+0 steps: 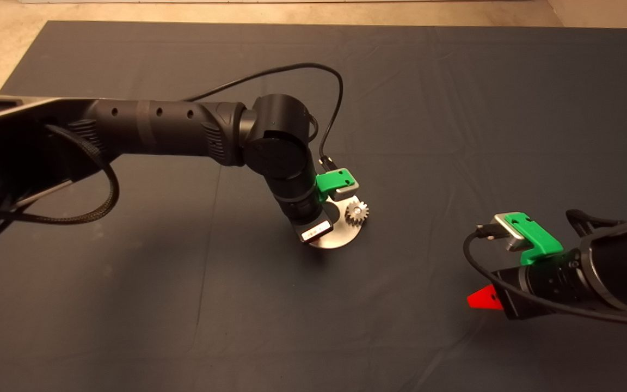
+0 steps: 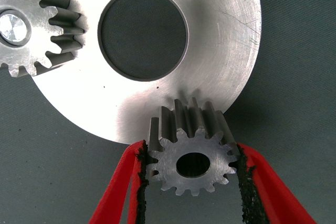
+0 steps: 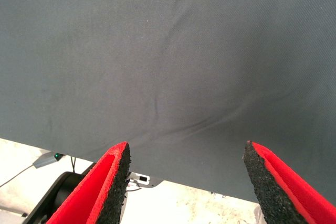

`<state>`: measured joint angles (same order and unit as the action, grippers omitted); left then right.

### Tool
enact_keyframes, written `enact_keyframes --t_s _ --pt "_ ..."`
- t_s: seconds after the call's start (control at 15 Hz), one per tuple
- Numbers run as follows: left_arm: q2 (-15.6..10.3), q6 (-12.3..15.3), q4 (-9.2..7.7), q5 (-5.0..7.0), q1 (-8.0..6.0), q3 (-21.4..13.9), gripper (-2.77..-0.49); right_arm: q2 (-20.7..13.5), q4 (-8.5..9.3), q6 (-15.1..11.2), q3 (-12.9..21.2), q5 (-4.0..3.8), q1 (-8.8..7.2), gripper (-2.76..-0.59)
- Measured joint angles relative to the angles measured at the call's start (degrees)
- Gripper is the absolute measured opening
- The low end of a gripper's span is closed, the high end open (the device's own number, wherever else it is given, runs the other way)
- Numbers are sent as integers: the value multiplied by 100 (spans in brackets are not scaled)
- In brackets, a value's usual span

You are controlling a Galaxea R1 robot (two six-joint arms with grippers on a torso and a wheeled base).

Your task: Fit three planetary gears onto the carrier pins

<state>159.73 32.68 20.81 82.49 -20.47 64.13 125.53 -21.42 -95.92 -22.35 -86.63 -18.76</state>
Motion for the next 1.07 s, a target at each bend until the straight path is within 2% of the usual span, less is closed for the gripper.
enact_keyframes --t_s 0.47,0.53,0.93,1.07 --pt "173 -2 -6 46 0 67 -231 -2 1 0 0 -2 0 -175" --pt "187 -2 -12 33 0 67 -221 -1 1 0 0 -2 0 -175" --pt "154 -2 -23 -5 -1 67 -219 0 1 0 0 -3 0 -175" --pt "154 -2 -23 -5 0 67 -206 0 1 0 0 -2 0 -175"
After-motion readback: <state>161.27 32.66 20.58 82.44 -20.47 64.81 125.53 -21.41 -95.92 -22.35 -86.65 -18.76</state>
